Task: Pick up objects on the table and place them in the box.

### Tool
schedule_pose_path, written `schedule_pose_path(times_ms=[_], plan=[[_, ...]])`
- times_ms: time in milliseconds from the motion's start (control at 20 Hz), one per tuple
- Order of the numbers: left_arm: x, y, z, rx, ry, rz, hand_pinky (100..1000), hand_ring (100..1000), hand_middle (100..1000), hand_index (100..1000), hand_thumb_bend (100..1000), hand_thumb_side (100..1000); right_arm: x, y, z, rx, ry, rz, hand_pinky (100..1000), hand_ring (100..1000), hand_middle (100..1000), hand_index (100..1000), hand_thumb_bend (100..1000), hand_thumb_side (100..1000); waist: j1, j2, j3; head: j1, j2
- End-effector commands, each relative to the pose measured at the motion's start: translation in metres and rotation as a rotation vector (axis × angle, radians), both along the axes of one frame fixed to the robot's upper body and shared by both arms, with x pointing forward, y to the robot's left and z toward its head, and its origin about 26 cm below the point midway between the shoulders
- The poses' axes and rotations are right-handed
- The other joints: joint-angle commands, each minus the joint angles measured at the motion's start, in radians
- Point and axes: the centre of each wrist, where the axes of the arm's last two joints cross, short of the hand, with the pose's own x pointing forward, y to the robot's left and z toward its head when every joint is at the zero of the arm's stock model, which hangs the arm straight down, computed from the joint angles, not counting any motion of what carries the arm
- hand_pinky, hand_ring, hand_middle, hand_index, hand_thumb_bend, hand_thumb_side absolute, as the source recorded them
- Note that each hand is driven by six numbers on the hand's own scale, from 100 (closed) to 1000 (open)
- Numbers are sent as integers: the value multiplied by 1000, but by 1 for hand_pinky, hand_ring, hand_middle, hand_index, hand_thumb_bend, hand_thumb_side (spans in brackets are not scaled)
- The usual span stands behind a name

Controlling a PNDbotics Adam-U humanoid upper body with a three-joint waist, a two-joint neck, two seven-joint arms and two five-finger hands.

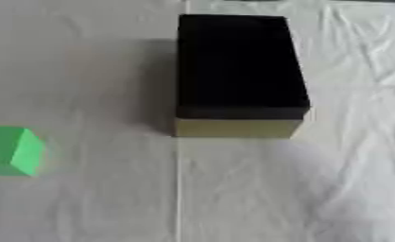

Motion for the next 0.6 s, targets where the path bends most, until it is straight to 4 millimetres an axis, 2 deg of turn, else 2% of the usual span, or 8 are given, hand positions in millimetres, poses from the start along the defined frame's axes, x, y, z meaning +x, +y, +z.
schedule_pose_path(times_ms=[50,600], plan=[[-3,4,8,18,-28,14,596,626,665,722,718,946,-3,3,7,-24,-20,1,867,801,819,827,100,1000,6,-15,-3,-1,11],[-5,9,4,23,-16,40,598,624,665,728,747,939,-2,6,-3,-11,5,8,867,806,820,826,100,1000,9,-15,-2,7,12]])
